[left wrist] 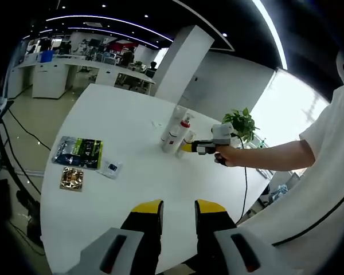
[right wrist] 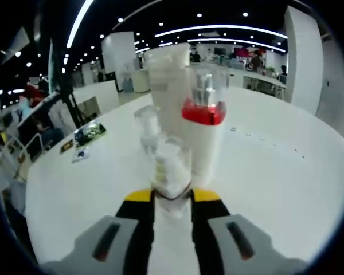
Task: Arrange the skincare products in the storage area until every visible bottle or jar stands upright without overlapping.
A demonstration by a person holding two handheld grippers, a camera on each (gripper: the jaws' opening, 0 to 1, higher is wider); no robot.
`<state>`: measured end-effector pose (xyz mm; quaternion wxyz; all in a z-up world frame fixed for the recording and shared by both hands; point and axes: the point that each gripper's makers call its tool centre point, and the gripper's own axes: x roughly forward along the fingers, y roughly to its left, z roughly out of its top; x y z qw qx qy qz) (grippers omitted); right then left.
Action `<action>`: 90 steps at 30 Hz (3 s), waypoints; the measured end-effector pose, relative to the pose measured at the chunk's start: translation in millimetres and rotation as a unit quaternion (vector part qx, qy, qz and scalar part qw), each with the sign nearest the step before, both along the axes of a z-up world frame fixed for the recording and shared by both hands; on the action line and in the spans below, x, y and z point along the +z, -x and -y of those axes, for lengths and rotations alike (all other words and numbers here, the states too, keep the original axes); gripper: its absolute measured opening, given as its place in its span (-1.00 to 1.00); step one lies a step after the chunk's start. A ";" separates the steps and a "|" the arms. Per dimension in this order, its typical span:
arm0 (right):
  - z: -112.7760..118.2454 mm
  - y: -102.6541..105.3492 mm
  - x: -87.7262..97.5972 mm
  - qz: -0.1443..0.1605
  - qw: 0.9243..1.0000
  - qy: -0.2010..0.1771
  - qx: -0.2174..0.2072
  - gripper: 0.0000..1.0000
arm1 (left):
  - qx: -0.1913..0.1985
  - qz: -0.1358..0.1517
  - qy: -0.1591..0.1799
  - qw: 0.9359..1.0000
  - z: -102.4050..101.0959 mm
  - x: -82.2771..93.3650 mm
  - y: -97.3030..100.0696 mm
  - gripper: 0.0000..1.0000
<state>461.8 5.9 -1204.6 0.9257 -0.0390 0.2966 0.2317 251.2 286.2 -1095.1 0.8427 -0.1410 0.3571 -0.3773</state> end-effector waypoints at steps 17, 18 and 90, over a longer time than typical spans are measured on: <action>-0.3 -15.4 -0.3 0.005 1.000 0.011 -0.010 -0.55 | 0.007 -0.004 -0.001 1.000 -7.7 -2.7 4.5 -0.56; -0.3 -15.9 -0.4 0.005 1.000 0.011 -0.010 -0.55 | 0.007 -0.004 -0.001 1.000 -7.8 -2.7 4.7 -0.56; 20.8 204.8 33.5 -0.042 0.993 -0.054 -0.093 -0.40 | 0.086 -0.023 -0.298 0.950 -105.2 -152.0 -167.2 0.03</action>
